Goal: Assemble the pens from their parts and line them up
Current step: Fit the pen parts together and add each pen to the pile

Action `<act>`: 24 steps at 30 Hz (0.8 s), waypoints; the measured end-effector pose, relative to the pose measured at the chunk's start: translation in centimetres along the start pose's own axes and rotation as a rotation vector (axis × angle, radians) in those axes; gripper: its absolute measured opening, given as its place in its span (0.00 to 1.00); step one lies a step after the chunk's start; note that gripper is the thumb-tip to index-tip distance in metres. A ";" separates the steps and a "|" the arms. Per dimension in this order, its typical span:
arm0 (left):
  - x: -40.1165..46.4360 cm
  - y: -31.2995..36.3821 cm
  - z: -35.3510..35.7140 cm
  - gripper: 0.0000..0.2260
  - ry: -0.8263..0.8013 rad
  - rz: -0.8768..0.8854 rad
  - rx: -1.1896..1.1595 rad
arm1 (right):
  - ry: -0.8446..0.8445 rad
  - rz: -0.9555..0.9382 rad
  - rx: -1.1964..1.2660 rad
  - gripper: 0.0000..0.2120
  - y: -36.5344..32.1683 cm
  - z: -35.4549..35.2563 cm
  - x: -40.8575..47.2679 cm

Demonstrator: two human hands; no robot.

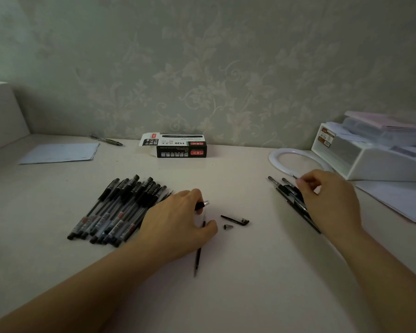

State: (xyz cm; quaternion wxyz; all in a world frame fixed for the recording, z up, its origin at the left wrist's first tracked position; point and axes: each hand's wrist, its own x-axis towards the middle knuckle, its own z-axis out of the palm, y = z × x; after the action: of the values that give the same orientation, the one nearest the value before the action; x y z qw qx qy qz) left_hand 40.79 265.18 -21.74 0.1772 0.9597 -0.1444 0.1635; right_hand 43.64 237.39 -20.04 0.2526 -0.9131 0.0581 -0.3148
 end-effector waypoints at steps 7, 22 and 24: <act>0.1 0.0 -0.1 0.11 -0.054 -0.027 0.007 | -0.133 0.024 -0.183 0.05 0.2 0.4 -0.3; 0.6 -0.5 0.6 0.15 -0.085 -0.050 0.047 | -0.147 -0.418 0.172 0.04 -5.7 2.0 -4.3; 0.6 -0.2 0.5 0.15 -0.109 -0.048 0.060 | -0.178 -0.436 0.190 0.04 -5.7 2.1 -4.5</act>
State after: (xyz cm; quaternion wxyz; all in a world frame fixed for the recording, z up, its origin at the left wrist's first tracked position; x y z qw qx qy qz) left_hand 41.58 265.07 -22.00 0.1441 0.9752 -0.1260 0.1110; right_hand 41.03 244.41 -21.02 0.2678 -0.9004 -0.1924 -0.2840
